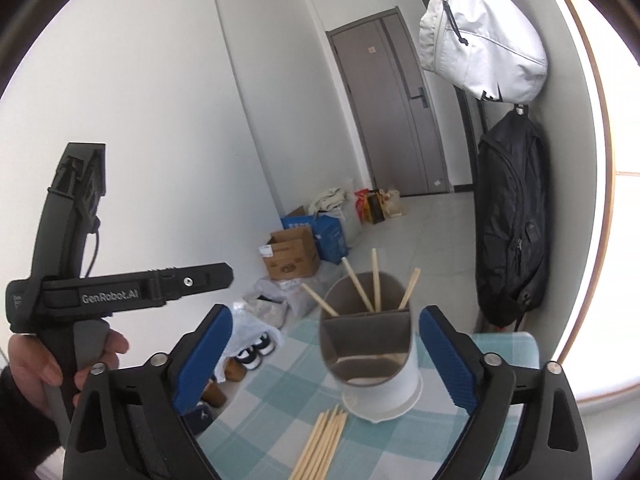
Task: Organize utensils
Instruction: 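Withdraw both open grippers from the holder rim, then lower the right gripper onto the chopstick pile and grasp one chopstick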
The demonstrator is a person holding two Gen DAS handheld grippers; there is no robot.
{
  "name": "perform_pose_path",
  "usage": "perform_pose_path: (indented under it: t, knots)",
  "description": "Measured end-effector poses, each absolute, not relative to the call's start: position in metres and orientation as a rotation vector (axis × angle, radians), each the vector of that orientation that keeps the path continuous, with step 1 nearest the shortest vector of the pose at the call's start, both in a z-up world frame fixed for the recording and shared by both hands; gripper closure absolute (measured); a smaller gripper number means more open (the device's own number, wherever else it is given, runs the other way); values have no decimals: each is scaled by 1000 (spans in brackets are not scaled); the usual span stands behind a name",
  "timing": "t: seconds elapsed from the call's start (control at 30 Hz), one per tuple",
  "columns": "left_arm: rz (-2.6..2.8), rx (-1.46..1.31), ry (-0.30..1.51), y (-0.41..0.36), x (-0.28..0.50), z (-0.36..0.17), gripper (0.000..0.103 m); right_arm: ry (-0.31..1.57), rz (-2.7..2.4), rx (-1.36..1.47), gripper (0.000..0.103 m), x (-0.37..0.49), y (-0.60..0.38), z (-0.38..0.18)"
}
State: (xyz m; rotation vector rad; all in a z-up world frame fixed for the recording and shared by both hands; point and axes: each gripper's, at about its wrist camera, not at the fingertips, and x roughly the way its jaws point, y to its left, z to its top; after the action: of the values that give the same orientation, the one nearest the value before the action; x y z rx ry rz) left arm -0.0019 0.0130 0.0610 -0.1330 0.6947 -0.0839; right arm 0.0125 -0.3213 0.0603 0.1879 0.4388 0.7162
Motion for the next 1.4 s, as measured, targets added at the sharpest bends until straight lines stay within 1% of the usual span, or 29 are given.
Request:
perform_pose_path:
  t: [0.03,0.07,0.27,0.33,0.43,0.6,0.8,1.0,1.03,1.13,1.17,1.2,1.23,1.37,1.4]
  knots:
    - [-82,-133,689,13,-6,59,22,438,716,184,5,11,-321,59]
    - [-80,-132,682,12,-9,56,19,439,713,180,5,7,-320,57]
    - [-28,-155,674,12,-23,28,19,470,703,178,2,-4,-318,37]
    - [-18,-130,677,10,-26,16,19,478,698,172,0,-7,-318,26]
    - [-5,-93,686,11,-26,-2,19,510,696,163,0,-9,-317,10]
    - [0,-123,734,28,-23,-36,19,599,677,150,0,-4,-312,-18]
    - [23,-178,800,46,-18,-65,19,721,684,20,0,1,-287,-51]
    - [58,-207,799,60,-20,-73,19,826,671,-18,1,7,-268,-75]
    - [60,-207,794,60,-19,-74,19,838,663,-34,2,8,-264,-79]
    - [62,-202,806,64,-16,-78,19,900,643,-47,10,17,-256,-92]
    - [59,-200,819,65,-15,-81,19,927,645,-42,18,20,-253,-97]
    - [65,-195,827,68,-15,-82,19,959,649,-44,32,23,-250,-102]
    - [79,-197,825,70,-17,-83,19,989,638,-66,36,26,-246,-107]
    - [88,-247,832,83,-17,-86,19,1022,622,-110,38,32,-234,-117]
    - [92,-253,834,83,-15,-87,19,1030,623,-122,41,33,-231,-118]
